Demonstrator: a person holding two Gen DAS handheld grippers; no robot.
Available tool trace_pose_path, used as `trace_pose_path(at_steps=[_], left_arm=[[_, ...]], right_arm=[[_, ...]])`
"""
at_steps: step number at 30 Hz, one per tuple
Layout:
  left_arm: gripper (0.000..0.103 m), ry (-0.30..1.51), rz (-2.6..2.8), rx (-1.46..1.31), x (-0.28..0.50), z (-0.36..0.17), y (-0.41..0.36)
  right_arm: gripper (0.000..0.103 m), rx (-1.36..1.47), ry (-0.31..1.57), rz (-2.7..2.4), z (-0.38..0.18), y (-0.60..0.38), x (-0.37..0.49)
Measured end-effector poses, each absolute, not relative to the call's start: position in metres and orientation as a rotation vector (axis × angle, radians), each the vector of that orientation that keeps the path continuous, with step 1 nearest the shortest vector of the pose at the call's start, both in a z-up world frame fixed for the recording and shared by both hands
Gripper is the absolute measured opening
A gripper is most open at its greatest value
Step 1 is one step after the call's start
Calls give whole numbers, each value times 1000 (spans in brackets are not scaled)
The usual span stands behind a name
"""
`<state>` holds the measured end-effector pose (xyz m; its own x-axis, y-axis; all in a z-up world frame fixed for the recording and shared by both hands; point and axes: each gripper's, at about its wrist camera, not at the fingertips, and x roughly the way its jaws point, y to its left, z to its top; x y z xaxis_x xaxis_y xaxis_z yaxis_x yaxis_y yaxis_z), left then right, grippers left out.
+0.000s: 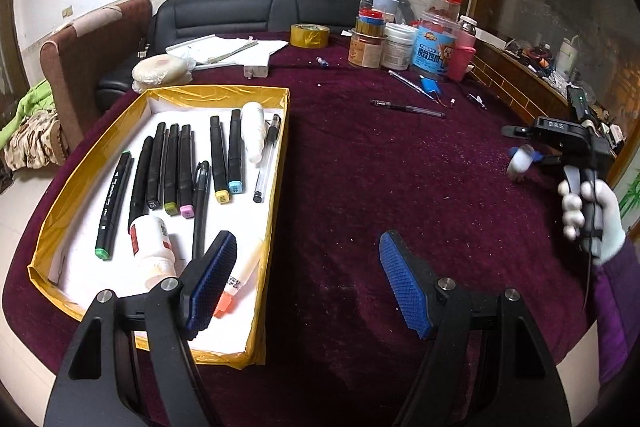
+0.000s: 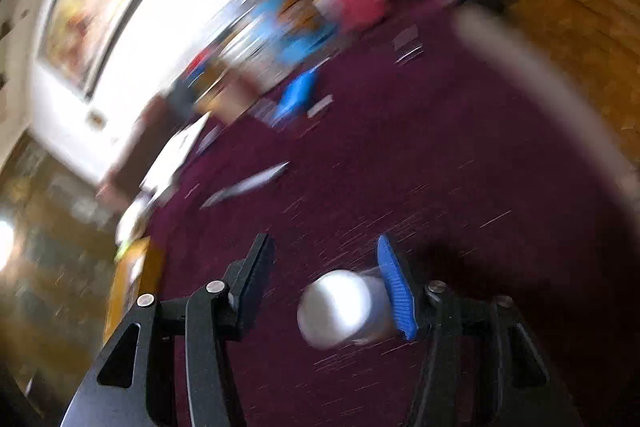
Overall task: Organize rigid objects
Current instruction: 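Move the right gripper to the green-labelled white bottle and grasp it, then pass the green-labelled bottle from the right gripper into the left gripper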
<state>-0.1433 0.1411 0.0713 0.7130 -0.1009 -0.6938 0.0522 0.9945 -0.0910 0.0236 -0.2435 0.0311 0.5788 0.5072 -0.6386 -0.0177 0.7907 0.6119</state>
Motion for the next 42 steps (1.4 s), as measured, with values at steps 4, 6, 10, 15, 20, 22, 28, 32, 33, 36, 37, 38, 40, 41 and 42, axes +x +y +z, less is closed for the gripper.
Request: trace_pose_path(at_steps=[4, 6, 10, 15, 20, 22, 28, 32, 33, 36, 37, 38, 40, 41, 42], left_arm=[[74, 776, -107, -80, -140, 68, 138], [74, 778, -131, -74, -140, 66, 135], [74, 793, -214, -48, -135, 62, 118], [74, 862, -365, -68, -112, 57, 86], [73, 894, -448, 12, -87, 47, 27], [73, 898, -484, 37, -76, 44, 3], [73, 916, -546, 106, -39, 31, -66], [72, 867, -529, 172, -21, 22, -90], [59, 875, -525, 190, -18, 17, -92], [31, 884, -525, 155, -19, 13, -75], [31, 892, -530, 106, -20, 17, -60], [31, 895, -538, 64, -22, 20, -49], [31, 882, -529, -9, -29, 26, -21], [31, 876, -523, -45, -33, 29, -6], [31, 870, -516, -84, -36, 31, 10]], right_arm=[[50, 661, 949, 715, 40, -183, 6], [50, 610, 905, 718, 53, -175, -2], [51, 587, 853, 579, 57, -189, -6], [51, 681, 805, 384, 28, -231, -5], [51, 779, 805, 357, 18, -262, 1], [52, 764, 778, 345, 21, -267, -1], [52, 740, 780, 299, 19, -273, -2], [53, 708, 764, 283, 21, -270, 3], [53, 702, 767, 280, 21, -270, 2], [53, 702, 787, 270, 16, -270, 5], [53, 704, 789, 266, 15, -269, 7], [53, 705, 791, 262, 14, -269, 8], [53, 698, 794, 251, 13, -269, 9], [53, 695, 798, 248, 12, -269, 9], [53, 692, 803, 247, 11, -268, 9]])
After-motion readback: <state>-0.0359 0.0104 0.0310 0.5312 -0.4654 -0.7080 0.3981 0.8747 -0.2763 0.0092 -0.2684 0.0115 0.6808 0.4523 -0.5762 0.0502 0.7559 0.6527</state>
